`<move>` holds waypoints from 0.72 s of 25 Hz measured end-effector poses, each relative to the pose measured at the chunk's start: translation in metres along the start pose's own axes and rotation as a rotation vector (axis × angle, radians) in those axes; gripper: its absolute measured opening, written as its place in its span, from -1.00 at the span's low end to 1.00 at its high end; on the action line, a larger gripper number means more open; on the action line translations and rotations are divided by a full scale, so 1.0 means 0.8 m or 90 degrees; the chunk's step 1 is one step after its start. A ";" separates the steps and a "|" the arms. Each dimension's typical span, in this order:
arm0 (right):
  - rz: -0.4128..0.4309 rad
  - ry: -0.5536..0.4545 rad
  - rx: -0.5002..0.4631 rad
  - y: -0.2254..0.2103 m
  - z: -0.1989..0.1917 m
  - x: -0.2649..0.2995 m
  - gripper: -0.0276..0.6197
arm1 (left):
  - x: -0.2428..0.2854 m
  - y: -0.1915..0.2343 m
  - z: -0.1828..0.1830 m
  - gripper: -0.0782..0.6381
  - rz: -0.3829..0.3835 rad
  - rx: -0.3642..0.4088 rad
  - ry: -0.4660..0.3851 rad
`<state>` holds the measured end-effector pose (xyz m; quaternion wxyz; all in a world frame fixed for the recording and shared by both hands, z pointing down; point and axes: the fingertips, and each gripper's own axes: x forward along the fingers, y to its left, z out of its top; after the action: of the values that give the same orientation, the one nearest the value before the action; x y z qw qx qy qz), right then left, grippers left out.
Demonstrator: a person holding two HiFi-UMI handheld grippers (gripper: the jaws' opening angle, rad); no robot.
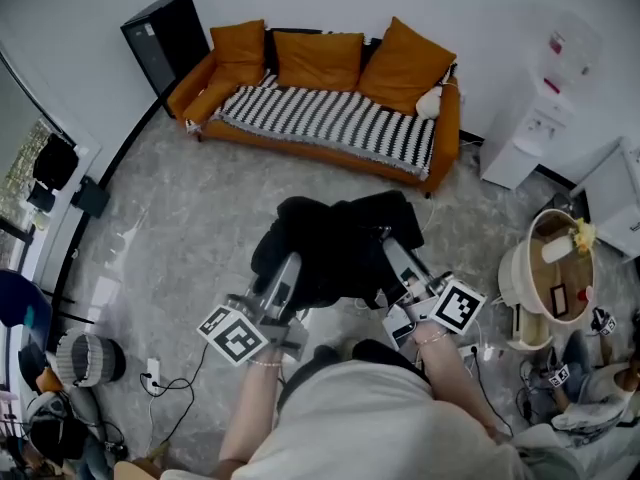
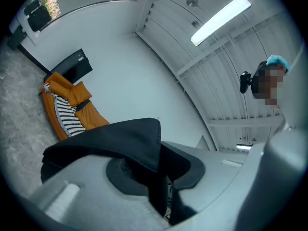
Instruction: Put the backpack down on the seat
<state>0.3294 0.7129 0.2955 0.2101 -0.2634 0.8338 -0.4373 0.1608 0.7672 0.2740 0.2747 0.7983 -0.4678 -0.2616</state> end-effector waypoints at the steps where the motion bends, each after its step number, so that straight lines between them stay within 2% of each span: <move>1: -0.002 -0.001 0.007 -0.001 0.001 0.000 -0.79 | 0.000 0.000 -0.001 -0.56 0.001 0.001 0.000; 8: 0.029 -0.004 0.014 0.002 -0.001 0.002 -0.79 | 0.003 0.002 0.005 -0.56 -0.010 0.020 0.005; 11: 0.026 -0.006 0.022 -0.006 0.001 -0.002 -0.79 | 0.008 0.000 -0.005 -0.56 -0.012 0.020 0.009; 18: 0.041 -0.005 0.080 -0.029 0.012 -0.014 -0.79 | 0.035 0.000 -0.036 -0.56 0.015 0.019 0.024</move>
<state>0.3497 0.7028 0.3114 0.2438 -0.2246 0.8117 -0.4809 0.1920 0.7474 0.2900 0.2743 0.8015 -0.4759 -0.2363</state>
